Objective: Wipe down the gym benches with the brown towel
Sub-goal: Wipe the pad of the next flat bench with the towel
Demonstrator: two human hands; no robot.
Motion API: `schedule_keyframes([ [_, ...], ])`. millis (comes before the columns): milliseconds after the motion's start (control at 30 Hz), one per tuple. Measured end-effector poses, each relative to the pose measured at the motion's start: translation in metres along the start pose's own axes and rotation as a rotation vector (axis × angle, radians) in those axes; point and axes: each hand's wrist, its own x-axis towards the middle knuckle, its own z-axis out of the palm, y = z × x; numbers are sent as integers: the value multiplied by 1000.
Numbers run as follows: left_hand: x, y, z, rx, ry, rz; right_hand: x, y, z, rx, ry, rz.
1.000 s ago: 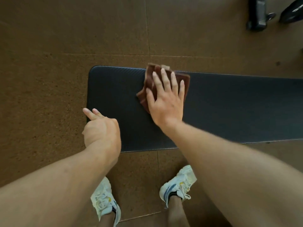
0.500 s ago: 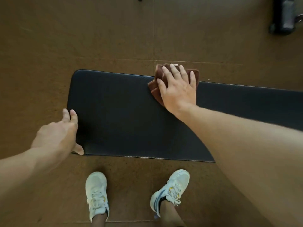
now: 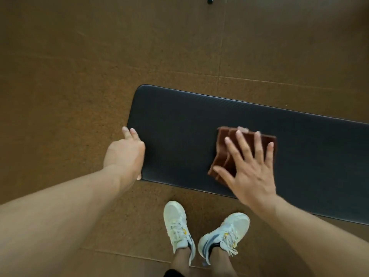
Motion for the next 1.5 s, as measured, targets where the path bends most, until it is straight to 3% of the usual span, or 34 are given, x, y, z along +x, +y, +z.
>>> schedule_keyframes([
  [133, 2, -6, 8, -18, 62, 26, 73, -56, -21, 201, 53, 428],
  [233, 8, -8, 19, -7, 128, 30, 110, -104, -29, 266, 111, 478],
  [467, 9, -13, 31, -43, 191, 3, 131, -146, -36, 147, 108, -66],
  [600, 2, -9, 27, -91, 176, -13, 86, -145, -19, 66, 69, -551],
  [667, -3, 0, 26, -185, 146, -73, 48, -126, -3, 43, 29, -617],
  [800, -20, 41, 27, -429, 77, -165, -28, -48, 22, 63, 46, -313],
  [967, -68, 133, 26, -483, 280, 193, -88, 45, 28, 86, 7, 21],
  [1067, -80, 191, 3, -471, 257, 284, -68, 77, 13, 124, -5, 139],
  [1200, -70, 226, -15, -392, 158, 262, 41, 110, -34, 272, 59, 268],
  [1333, -67, 235, -20, -217, 144, 230, 80, 118, -42, 273, 76, 264],
  [1400, -67, 238, -22, -132, 142, 226, 32, 107, -22, 221, 147, 175],
  [1500, -70, 243, -22, -91, 161, 184, -70, 103, 17, 122, 94, -14],
])
